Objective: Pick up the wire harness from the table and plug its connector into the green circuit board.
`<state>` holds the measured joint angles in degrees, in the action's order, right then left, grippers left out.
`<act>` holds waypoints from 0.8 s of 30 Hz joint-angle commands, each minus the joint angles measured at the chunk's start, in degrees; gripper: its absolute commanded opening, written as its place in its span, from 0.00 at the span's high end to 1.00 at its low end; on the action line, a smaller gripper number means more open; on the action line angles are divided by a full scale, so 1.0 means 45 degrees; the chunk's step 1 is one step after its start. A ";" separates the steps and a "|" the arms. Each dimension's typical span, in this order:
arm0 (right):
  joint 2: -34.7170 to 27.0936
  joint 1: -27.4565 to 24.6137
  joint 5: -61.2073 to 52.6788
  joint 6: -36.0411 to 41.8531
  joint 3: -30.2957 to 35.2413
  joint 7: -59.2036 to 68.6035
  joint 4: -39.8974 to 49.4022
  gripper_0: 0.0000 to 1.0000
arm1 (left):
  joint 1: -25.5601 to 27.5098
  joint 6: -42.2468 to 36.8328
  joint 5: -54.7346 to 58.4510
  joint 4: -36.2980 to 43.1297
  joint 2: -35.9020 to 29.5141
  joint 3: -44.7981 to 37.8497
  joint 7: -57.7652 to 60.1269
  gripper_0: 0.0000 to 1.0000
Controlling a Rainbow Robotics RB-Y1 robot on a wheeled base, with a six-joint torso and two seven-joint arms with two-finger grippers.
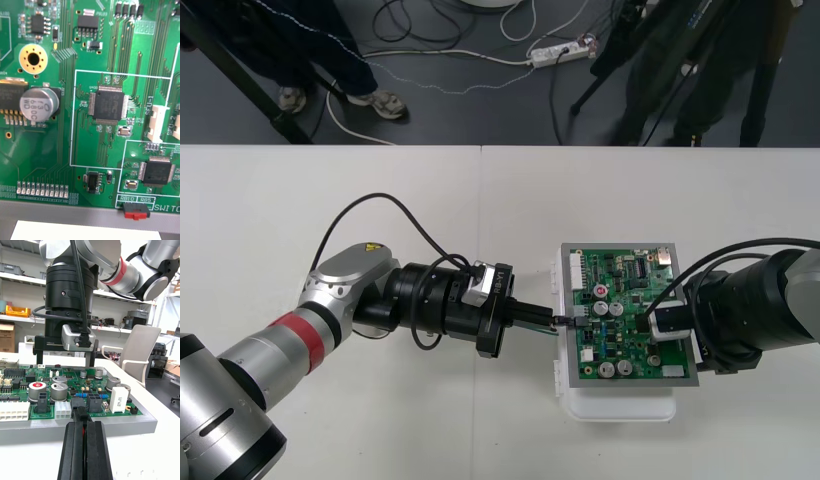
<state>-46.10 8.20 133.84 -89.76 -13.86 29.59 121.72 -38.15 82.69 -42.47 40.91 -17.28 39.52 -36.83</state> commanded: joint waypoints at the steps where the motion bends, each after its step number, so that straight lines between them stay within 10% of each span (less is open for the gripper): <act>1: 0.0088 0.0386 -0.0212 -0.0052 -0.0162 0.0553 0.0139 0.00 | -0.0486 -0.0230 0.0005 0.0461 0.0325 0.0299 -0.0761 1.00; 24: 0.0108 0.0386 -0.0231 -0.0052 -0.0162 0.0495 0.0139 0.00 | -0.0467 -0.0640 0.0025 0.0480 0.0637 0.0299 -0.0995 1.00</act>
<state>-46.10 8.32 133.57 -89.77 -13.86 30.63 121.58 -38.15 81.74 -42.47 41.08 -16.96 39.54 -36.83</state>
